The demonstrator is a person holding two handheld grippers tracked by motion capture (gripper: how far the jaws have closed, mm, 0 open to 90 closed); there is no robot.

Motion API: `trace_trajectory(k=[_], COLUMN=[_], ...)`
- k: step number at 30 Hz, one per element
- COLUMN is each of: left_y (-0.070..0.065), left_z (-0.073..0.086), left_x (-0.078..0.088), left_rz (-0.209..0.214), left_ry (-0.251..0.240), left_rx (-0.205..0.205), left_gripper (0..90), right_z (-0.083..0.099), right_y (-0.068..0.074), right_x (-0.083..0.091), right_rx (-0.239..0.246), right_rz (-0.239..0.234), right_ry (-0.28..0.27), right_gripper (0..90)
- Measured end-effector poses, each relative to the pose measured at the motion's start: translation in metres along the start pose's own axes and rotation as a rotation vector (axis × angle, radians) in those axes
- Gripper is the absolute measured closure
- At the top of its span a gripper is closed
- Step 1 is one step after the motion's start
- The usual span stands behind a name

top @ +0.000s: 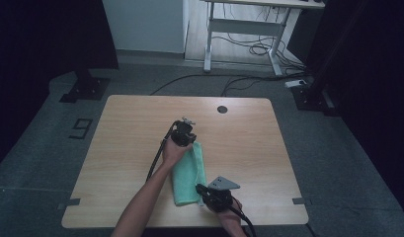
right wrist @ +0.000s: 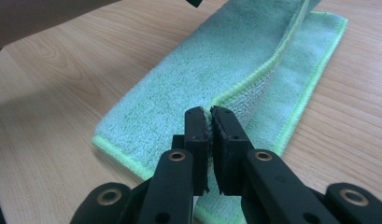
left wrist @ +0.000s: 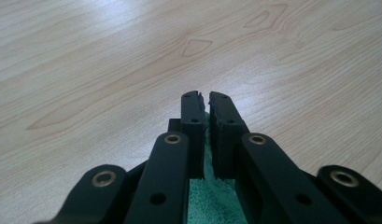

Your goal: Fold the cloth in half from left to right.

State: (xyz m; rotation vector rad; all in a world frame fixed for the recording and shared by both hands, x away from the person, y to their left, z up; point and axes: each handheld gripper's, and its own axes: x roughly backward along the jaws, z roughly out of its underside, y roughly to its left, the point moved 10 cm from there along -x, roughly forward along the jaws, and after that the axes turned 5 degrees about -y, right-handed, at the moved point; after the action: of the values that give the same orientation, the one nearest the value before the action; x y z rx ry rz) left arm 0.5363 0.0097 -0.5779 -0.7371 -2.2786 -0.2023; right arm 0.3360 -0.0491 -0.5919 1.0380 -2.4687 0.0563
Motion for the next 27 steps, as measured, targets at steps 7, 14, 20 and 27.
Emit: trace_trajectory(k=[7,14,20,27], left_y=[-0.004,-0.008,-0.009,-0.011], left_z=[-0.002,-0.001,0.001,0.001], left_x=[-0.002,-0.008,-0.014,-0.020], left_rz=[0.001,-0.001,-0.004,-0.007], left_ry=[0.006,0.014,0.025,0.033], left_rx=[-0.012,-0.020,-0.018,-0.019], left_gripper=[84.6,84.7,84.5,84.0], right_z=[0.002,0.007,0.009,0.013], right_y=[-0.002,-0.005,-0.006,-0.010], right_x=[0.002,0.002,0.002,0.001], right_rx=[-0.003,-0.009,-0.011,-0.029], right_rz=[0.009,0.015,0.017,0.023], right_ry=[0.002,0.019,0.028,0.044], right_gripper=[84.0,83.8,83.6,83.4])
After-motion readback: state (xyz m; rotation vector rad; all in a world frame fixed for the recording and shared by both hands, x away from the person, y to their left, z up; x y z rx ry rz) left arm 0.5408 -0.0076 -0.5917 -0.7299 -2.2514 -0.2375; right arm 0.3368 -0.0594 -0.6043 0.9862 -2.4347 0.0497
